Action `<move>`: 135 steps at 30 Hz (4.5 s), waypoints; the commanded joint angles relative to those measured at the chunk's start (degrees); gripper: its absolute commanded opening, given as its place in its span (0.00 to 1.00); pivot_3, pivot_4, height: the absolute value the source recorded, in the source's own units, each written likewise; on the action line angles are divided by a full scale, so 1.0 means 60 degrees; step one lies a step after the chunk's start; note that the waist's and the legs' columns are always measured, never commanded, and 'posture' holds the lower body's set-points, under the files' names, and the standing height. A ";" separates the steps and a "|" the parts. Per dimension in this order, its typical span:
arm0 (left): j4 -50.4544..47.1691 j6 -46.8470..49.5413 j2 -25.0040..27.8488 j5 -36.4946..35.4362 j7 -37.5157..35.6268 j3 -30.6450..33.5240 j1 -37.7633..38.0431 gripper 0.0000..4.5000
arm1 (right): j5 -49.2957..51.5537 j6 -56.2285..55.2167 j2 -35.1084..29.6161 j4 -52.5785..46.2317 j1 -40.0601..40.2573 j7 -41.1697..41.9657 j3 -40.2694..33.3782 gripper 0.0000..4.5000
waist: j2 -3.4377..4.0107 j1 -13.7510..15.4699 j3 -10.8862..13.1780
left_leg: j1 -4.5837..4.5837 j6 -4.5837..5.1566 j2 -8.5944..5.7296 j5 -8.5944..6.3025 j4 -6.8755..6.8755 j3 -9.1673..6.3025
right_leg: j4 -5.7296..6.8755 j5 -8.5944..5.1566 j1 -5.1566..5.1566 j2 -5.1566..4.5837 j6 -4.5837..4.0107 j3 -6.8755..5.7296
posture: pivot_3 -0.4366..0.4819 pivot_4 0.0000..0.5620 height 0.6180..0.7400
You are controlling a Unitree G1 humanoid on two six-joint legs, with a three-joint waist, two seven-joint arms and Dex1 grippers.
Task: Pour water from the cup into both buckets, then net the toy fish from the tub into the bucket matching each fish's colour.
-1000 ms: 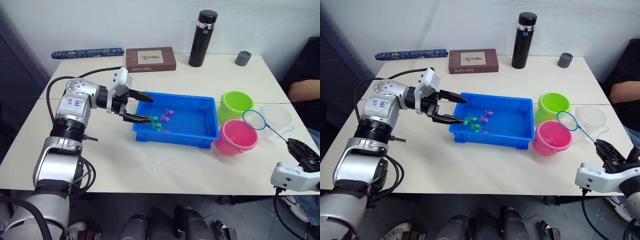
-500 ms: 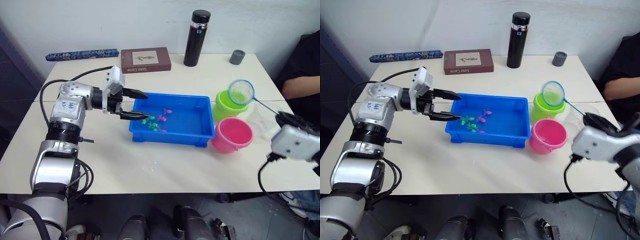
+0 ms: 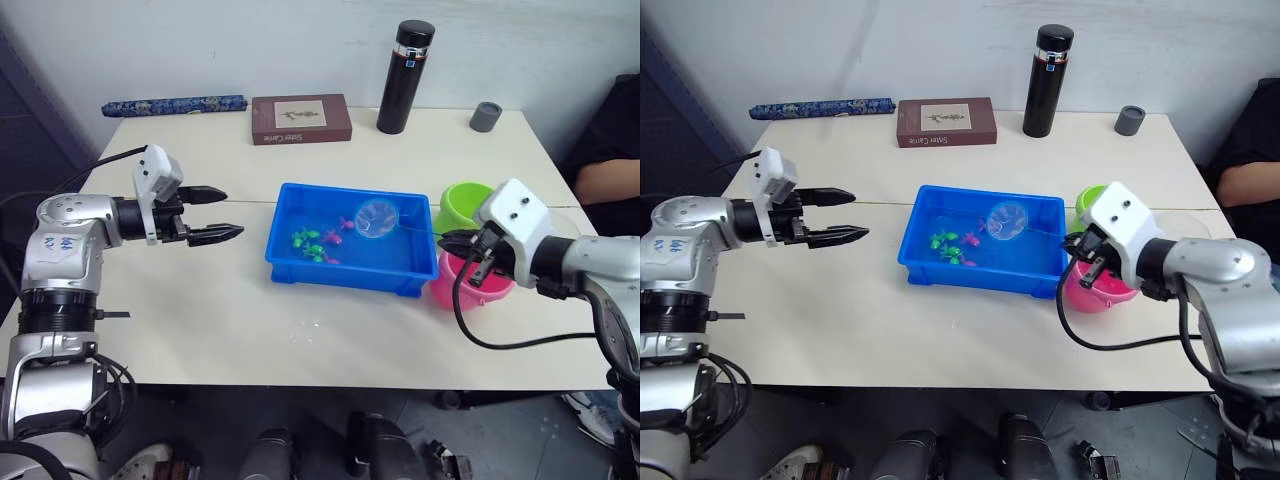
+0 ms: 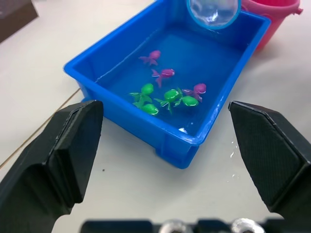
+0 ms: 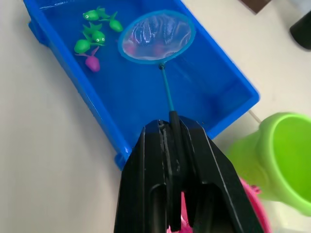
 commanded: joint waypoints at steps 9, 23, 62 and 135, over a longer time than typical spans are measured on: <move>-0.2486 0.1215 0.0479 -0.0877 0.1015 0.0821 0.1281 0.99 | 0.0544 0.2231 0.0188 0.2173 -0.2580 -0.0970 0.1383 0.00 | 0.0000 -0.0154 0.0000 | -0.0003 -0.0003 0.0001 0.0000 -0.0003 0.0002 | 0.0002 -0.0001 -0.0006 0.0000 -0.0002 0.0001 | 0.48 0.27 1.00; -0.2954 0.1328 0.0553 -0.1193 0.1422 0.0859 0.1643 0.99 | 0.1201 0.3959 -0.0198 0.2868 -0.3635 -0.1372 0.2258 0.00 | 0.0001 -0.0218 0.0000 | -0.0003 -0.0004 0.0001 -0.0001 -0.0022 0.0003 | -0.0017 -0.0001 -0.0008 0.0000 -0.0002 0.0000 | 0.48 0.27 1.00; -0.2659 0.1207 0.1123 -0.0776 0.1875 0.0230 0.1450 0.99 | 0.0976 0.2389 0.2604 0.5255 -0.4051 -0.3800 0.1642 0.00 | 0.0001 -0.0248 0.0000 | -0.0050 -0.0007 0.0002 -0.0001 -0.0041 0.0000 | -0.0043 -0.0001 -0.0045 0.0002 -0.0002 -0.0019 | 0.48 0.27 1.00; 0.2658 -0.2412 -0.1705 0.0631 -0.1063 -0.1656 -0.2560 0.99 | -0.3900 -0.9803 -0.1273 0.0606 0.9064 -0.1563 -0.5997 0.00 | -0.0011 0.0053 -0.0007 | -0.0107 0.0010 -0.0042 0.0029 0.0000 0.0066 | 0.0042 0.0011 -0.0132 0.0013 0.0020 0.0020 | 0.48 0.27 1.00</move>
